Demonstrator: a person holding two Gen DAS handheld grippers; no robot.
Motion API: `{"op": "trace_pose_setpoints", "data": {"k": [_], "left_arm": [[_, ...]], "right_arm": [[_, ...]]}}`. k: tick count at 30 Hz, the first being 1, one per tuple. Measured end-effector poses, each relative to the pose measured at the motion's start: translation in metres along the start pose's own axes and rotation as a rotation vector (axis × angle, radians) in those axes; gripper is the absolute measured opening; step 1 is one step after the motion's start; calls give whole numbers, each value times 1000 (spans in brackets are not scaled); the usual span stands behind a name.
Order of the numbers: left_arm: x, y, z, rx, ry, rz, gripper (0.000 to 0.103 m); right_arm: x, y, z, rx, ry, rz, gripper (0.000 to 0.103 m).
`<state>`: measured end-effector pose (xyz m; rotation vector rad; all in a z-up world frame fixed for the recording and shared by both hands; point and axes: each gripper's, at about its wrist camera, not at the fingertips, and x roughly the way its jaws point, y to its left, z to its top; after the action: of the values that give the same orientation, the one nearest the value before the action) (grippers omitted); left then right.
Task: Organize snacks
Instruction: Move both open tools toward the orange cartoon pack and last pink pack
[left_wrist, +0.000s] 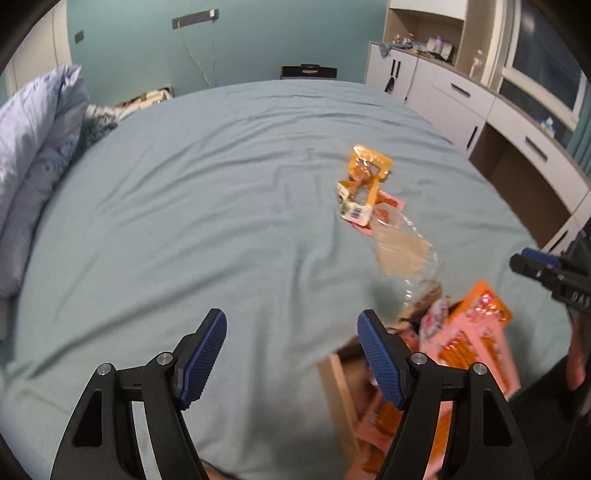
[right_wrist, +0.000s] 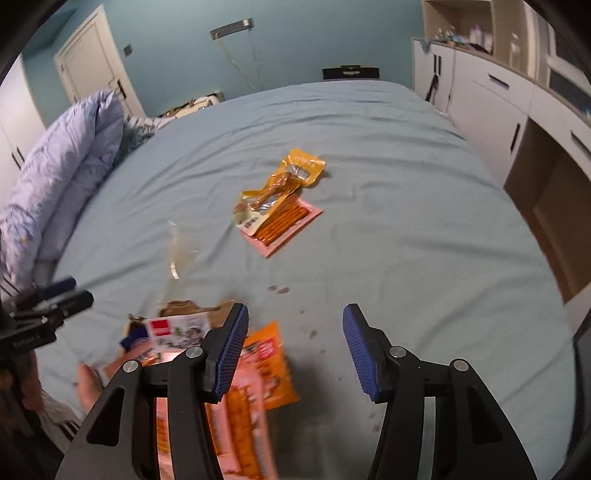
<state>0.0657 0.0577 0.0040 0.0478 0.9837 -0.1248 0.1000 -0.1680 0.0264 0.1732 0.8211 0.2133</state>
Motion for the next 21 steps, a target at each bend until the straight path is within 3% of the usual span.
{"op": "trace_pose_setpoints", "data": {"k": [6, 9, 12, 21], "left_arm": [[11, 6, 13, 8, -3, 37, 74], [15, 12, 21, -7, -9, 35, 74], [20, 14, 26, -6, -12, 41, 74], [51, 9, 48, 54, -7, 52, 74]], "right_arm": [[43, -30, 15, 166, 126, 68, 52], [60, -45, 24, 233, 183, 60, 52], [75, -50, 38, 251, 213, 27, 52], [117, -50, 70, 253, 248, 51, 52]]}}
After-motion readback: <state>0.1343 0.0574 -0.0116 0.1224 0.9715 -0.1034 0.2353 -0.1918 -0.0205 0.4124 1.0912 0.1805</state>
